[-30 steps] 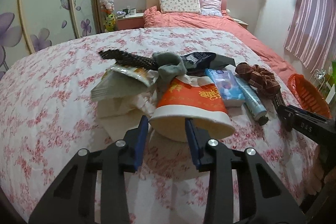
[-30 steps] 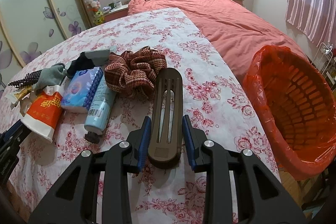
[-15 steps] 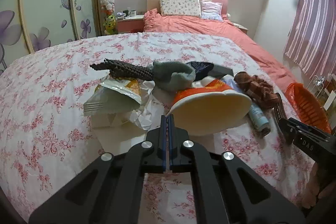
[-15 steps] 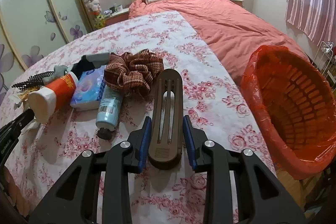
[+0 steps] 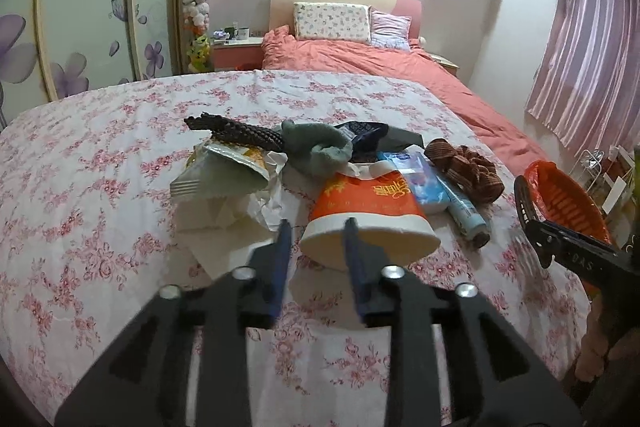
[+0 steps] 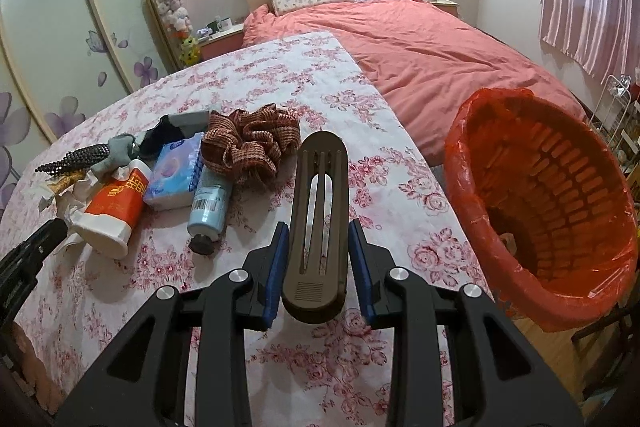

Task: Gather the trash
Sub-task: 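Grasp the orange-and-white paper cup rim with the left gripper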

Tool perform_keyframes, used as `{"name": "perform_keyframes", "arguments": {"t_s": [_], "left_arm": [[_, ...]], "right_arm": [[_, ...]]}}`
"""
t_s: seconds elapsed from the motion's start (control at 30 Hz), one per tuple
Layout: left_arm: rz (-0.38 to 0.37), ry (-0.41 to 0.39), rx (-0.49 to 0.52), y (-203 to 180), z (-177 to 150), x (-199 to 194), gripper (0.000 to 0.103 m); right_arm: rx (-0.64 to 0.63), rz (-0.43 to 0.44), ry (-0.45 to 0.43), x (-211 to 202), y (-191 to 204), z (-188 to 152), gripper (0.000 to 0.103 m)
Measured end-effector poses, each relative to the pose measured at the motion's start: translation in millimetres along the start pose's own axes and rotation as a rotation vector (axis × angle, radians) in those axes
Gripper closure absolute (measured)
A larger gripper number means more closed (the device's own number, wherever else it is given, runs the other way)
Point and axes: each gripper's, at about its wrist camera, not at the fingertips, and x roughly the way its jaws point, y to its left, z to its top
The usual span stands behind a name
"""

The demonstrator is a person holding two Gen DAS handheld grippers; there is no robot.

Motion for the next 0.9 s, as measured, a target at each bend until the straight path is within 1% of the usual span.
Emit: {"name": "perform_keyframes", "arguments": {"t_s": [0.3,0.53,0.6,0.63,0.67,0.73,0.8,0.9], "left_arm": [[-0.002,0.037,0.051,-13,-4,15,0.073],[0.056,0.07,0.087,-21,8,37,0.073],[0.06,0.081,0.098,-22,11,44,0.073],[0.062,0.085,0.102,-22,12,46,0.075],[0.06,0.093,0.101,-22,13,50,0.085],[0.027,0.109,0.075,-18,16,55,0.101],[0.017,0.109,0.051,-13,17,57,0.101],[-0.003,0.087,0.025,-8,17,54,0.102]], "right_arm": [[0.011,0.012,0.008,2,-2,0,0.072],[0.025,0.017,0.021,8,-5,0,0.072],[0.023,0.018,0.023,9,-4,0,0.072],[0.022,0.018,0.025,10,-4,-1,0.072],[0.023,0.019,0.027,11,-4,-1,0.072],[0.024,0.021,0.029,11,-4,-1,0.072],[0.024,0.022,0.029,11,-4,-1,0.072],[0.022,0.023,0.026,10,-4,-1,0.072]]}}
